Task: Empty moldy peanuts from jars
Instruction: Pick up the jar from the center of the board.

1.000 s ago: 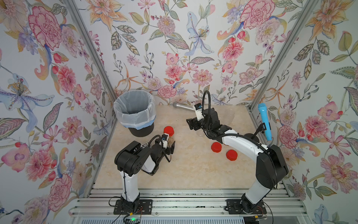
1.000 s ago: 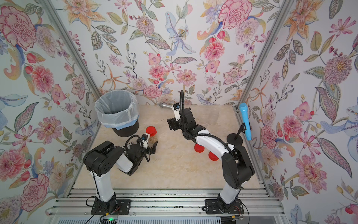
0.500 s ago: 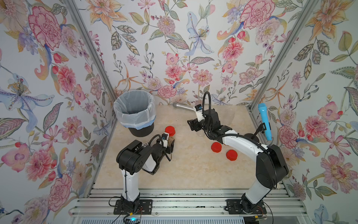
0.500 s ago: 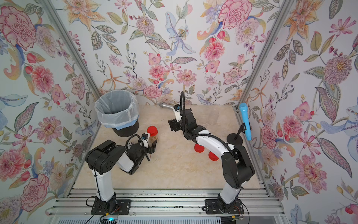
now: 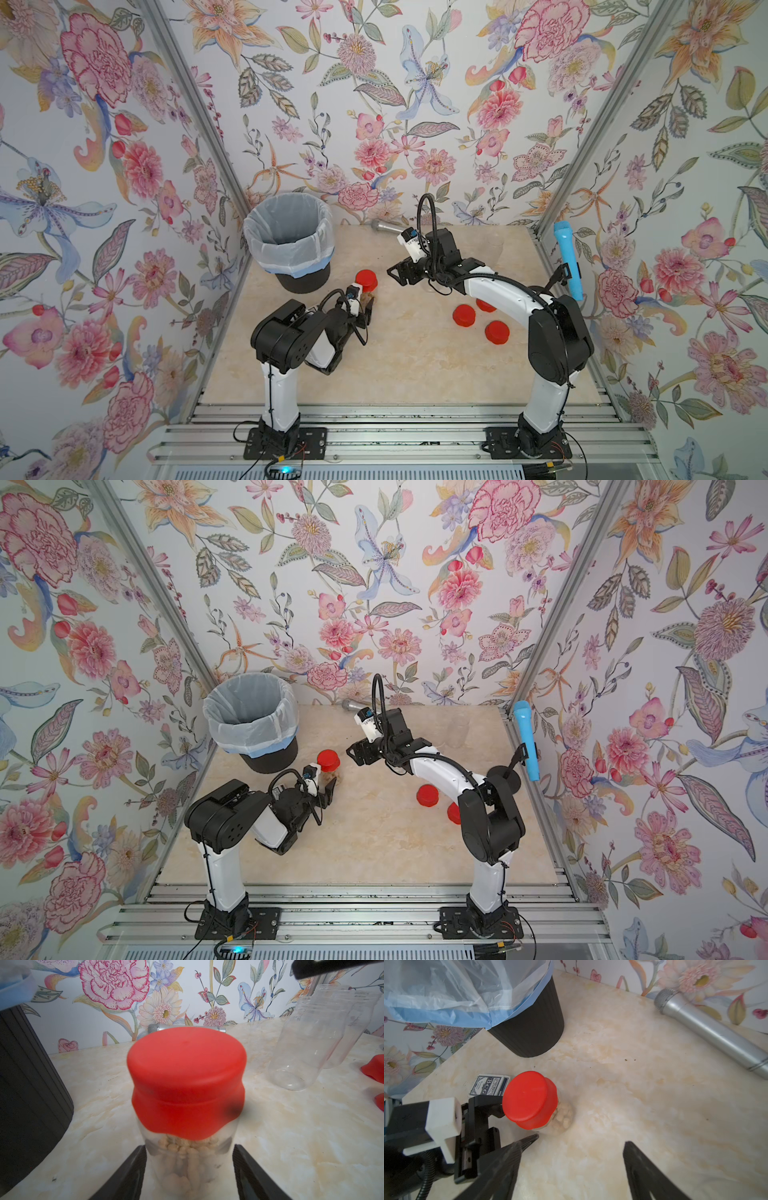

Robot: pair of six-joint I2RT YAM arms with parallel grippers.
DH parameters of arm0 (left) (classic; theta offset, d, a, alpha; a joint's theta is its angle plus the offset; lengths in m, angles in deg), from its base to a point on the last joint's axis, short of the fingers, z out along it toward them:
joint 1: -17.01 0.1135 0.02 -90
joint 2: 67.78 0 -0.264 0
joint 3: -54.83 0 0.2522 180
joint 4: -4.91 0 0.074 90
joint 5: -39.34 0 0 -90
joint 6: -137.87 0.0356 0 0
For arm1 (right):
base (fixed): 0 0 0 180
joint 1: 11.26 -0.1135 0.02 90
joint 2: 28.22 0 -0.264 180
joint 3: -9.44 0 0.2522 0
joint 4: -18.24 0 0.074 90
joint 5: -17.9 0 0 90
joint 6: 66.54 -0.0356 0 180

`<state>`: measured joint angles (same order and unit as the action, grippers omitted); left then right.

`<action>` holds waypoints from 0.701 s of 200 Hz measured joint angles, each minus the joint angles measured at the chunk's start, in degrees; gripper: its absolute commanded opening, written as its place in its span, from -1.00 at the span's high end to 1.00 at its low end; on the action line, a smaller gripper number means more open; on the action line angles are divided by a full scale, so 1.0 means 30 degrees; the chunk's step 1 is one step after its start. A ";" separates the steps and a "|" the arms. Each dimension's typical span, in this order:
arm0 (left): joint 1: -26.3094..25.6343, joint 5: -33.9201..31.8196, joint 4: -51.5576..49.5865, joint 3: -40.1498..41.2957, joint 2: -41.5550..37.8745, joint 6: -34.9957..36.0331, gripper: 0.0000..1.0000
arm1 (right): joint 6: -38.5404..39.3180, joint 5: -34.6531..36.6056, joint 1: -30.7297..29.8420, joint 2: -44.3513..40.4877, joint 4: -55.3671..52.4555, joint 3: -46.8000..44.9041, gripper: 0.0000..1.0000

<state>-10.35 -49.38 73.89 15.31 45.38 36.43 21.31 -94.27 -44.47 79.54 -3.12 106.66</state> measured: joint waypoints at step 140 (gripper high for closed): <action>0.0007 -0.0080 0.0903 0.0685 0.0036 -0.0495 -0.64 | 0.1807 -0.1188 -0.2448 0.3592 -0.1858 0.4226 -0.71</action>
<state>-10.33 -49.62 76.60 17.37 45.49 34.94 26.73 -97.83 -51.82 90.32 -8.69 119.34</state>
